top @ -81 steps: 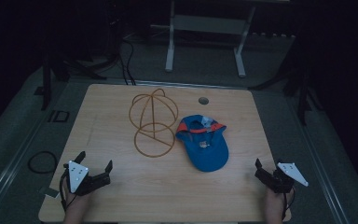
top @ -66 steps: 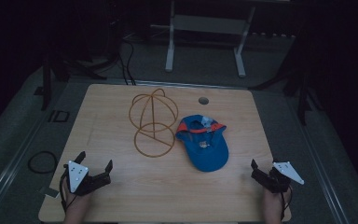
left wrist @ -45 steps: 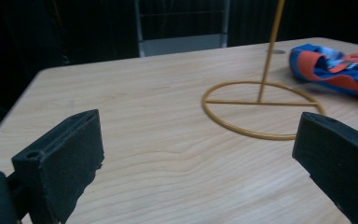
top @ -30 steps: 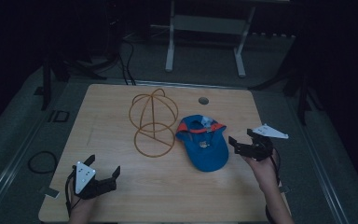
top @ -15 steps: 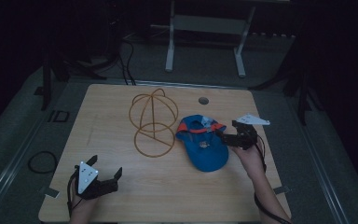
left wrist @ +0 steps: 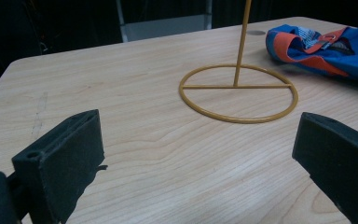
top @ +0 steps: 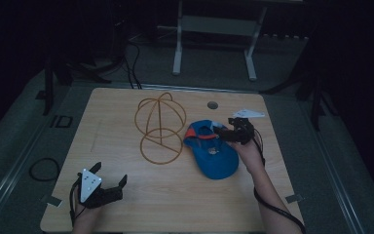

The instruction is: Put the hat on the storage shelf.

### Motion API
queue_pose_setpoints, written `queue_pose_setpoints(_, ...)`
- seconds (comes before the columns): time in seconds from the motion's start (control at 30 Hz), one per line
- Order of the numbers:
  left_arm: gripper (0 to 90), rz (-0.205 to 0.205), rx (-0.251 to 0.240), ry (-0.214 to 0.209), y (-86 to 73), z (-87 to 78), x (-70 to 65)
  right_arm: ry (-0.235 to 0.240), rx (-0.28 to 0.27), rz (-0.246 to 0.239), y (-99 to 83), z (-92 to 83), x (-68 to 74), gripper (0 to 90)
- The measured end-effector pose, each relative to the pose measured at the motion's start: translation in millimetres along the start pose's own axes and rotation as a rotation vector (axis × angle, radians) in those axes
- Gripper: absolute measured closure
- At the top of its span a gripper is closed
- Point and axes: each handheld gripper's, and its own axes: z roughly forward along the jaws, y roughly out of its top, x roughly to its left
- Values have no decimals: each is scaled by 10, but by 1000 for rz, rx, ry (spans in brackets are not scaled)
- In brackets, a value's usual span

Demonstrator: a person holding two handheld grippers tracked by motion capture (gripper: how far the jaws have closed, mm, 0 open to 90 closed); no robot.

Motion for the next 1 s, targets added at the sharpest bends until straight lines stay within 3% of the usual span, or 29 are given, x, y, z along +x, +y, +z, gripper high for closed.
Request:
queue_pose_setpoints(0.2,23,-5,-2,-1,5,-5,7,-29,38,-18,57,230,-26,215)
queue_pose_setpoints(0.6,23,-14,4,-8,-8,7,11,-8,105,20,59,604,-81,224)
queue_pose_setpoints(0.83,23,-15,8,-17,-10,13,8,-44,157,14,17,822,-133,232)
queue_pose_setpoints(1.0,23,-25,6,-17,-7,4,20,-66,203,60,-59,945,-201,262)
